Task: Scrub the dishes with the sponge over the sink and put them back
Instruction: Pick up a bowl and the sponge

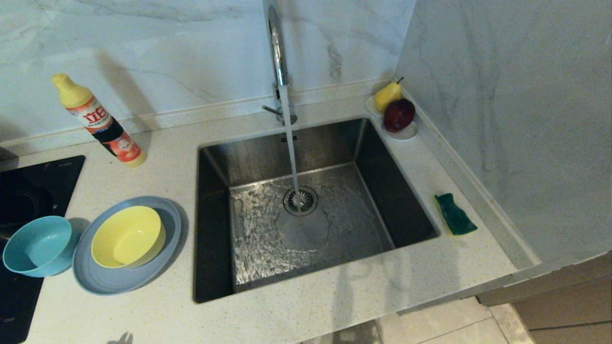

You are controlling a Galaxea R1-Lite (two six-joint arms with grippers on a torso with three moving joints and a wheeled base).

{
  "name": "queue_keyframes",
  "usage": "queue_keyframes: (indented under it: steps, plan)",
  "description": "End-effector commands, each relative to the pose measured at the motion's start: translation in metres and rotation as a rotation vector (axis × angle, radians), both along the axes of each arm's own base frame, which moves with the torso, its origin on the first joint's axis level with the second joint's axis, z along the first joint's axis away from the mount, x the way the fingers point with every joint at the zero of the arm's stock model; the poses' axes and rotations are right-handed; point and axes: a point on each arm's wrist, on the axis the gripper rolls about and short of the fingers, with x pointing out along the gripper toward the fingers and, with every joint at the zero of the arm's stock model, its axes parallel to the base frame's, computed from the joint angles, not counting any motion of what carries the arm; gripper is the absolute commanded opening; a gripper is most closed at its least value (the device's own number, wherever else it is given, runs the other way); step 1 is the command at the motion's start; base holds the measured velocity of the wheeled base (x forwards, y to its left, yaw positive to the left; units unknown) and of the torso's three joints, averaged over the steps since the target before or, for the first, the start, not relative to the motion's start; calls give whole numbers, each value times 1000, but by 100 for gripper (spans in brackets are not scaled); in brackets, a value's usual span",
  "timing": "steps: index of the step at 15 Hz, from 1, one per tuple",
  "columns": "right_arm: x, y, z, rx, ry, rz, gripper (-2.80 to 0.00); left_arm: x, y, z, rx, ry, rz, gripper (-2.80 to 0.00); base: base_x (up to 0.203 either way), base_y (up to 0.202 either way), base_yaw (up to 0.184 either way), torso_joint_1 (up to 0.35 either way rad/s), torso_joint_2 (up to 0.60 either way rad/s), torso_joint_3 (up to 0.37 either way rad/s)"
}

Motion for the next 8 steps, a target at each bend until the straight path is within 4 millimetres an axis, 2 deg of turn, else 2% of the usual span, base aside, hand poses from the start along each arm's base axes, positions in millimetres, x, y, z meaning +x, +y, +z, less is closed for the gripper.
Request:
queue_keyframes:
  steps: [1, 4, 8]
  plan:
    - [51, 3, -15, -4, 176, 7, -280, 3, 0, -9, 1, 33, 1, -280, 0, 0, 0, 0, 0, 0]
    - [82, 14, -31, 43, 308, 1, -280, 3, 0, -8, 1, 31, 0, -280, 0, 0, 0, 0, 0, 0]
    - [101, 29, -48, 45, 411, -9, -280, 3, 0, -9, 1, 33, 1, -280, 0, 0, 0, 0, 0, 0]
